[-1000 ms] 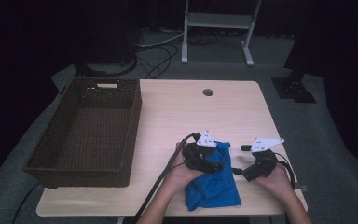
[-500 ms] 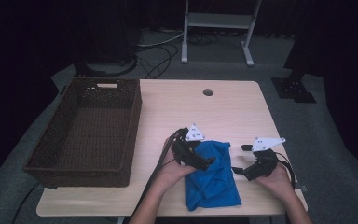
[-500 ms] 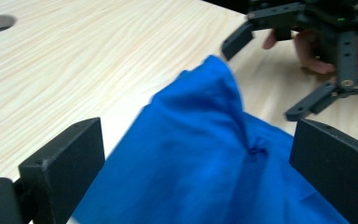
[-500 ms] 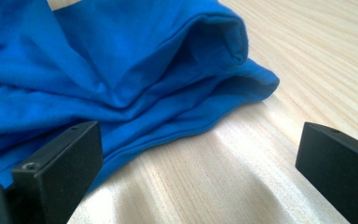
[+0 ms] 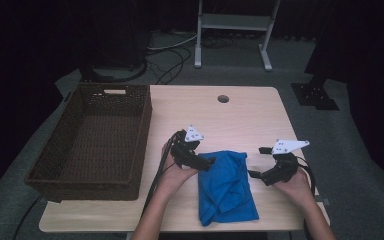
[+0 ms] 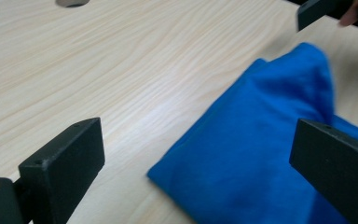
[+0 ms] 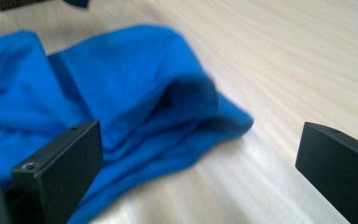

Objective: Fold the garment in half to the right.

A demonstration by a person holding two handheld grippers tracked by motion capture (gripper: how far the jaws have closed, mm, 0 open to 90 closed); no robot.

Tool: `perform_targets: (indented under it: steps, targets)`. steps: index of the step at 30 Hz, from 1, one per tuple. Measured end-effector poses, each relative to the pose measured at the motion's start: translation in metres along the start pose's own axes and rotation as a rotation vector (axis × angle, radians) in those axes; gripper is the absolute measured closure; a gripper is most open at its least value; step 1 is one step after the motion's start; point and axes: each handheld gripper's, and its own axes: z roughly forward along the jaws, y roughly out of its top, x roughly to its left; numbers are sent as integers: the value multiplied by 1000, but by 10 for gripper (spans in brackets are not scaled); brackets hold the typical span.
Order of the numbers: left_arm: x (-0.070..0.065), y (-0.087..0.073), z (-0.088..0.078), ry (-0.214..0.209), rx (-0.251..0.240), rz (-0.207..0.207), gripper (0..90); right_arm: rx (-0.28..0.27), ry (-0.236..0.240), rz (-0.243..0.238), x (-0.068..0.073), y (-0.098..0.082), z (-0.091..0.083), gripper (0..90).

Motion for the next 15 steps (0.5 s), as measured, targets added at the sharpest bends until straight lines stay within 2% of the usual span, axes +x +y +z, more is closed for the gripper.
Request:
perform_targets:
  steps: [4, 10, 15]
  targets:
    - [4, -2, 6, 30, 20, -3, 24, -26, 8, -2, -3, 13, 7, 1]
    - [2, -1, 7, 40, 19, 5, 25, -39, 11, -2, -10, 28, 20, 1]
    - [1, -2, 10, 46, 31, 7, 25, -28, 8, 3, -18, 32, 32, 1]
